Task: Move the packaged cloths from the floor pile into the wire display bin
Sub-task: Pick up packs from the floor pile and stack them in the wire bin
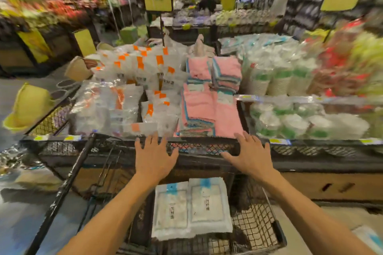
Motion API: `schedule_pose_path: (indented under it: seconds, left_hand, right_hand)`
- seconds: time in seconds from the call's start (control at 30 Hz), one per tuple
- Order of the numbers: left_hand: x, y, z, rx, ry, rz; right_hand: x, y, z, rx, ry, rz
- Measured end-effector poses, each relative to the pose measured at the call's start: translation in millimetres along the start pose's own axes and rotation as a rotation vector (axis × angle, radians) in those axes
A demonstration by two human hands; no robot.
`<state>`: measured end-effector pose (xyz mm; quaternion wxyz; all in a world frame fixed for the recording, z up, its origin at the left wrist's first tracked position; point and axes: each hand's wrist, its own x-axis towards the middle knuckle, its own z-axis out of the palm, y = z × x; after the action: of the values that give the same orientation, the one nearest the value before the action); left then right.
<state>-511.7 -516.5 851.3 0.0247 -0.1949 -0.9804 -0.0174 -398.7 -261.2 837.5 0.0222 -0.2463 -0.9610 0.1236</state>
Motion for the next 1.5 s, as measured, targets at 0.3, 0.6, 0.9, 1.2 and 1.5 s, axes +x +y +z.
schedule_pose_path:
  seconds: [0.3,0.6,0.9,1.2,1.5]
  left_hand:
    - [-14.1,47.9,-15.4,-0.125,0.091,0.328]
    - [-74.4,131.9,-15.8,-0.135,0.074,0.605]
    - [-152.4,255.3,-16.0,-0.119,-0.034,0.853]
    - [-260.8,384.9,14.2,-0.068,-0.107,1.065]
    - [-321.3,468.4,55.3,0.050,-0.200,1.202]
  right_hand:
    - [-105.2,30.8,-43.5,0.035,0.141,0.294]
    - [-228.6,82.8,-57.3,0.080,0.188,0.561]
    - [-358.0,183.1,-65.2,0.094,0.247,0.802]
    - [-505.6,295.2,-58.1,0.131,0.260,1.060]
    - [-596.3,349.7,-36.8,0.198,0.260,1.310]
